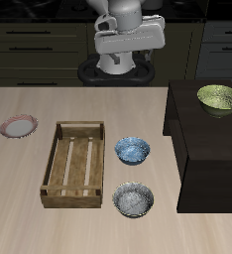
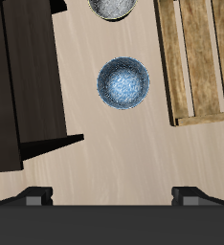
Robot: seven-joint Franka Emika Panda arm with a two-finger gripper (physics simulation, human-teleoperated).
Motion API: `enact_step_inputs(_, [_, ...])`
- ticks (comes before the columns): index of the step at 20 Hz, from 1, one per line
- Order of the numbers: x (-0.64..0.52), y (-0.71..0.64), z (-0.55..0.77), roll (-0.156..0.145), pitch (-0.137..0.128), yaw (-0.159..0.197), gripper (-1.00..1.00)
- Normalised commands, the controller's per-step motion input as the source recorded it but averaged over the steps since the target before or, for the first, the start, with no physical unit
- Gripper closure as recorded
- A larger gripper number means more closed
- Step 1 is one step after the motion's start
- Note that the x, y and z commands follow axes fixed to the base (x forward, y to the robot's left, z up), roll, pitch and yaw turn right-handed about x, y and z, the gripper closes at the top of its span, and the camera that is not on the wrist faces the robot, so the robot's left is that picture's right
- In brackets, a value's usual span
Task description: Place the green bowl in the wooden tray
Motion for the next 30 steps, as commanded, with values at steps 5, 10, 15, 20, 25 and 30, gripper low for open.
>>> enact_step_inputs(5, [0.33, 0.34, 0.17, -0.012, -0.007, -0.01, -1.0])
enact_step_inputs(10, [0.26, 0.43, 0.18, 0.032, 0.002, 0.005, -1.0])
enact_step_inputs(15, [0.07, 0.57, 0.2, 0.051, -0.022, -0.004, -1.0])
enact_step_inputs(20, [0.08, 0.4, 0.12, 0.023, -0.018, 0.023, -1.0])
enact_step_inputs(25, [0.08, 0.29, 0.11, -0.008, -0.025, 0.007, -1.0])
enact_step_inputs(30, [0.23, 0.24, 0.14, -0.045, -0.028, 0.024, -1.0])
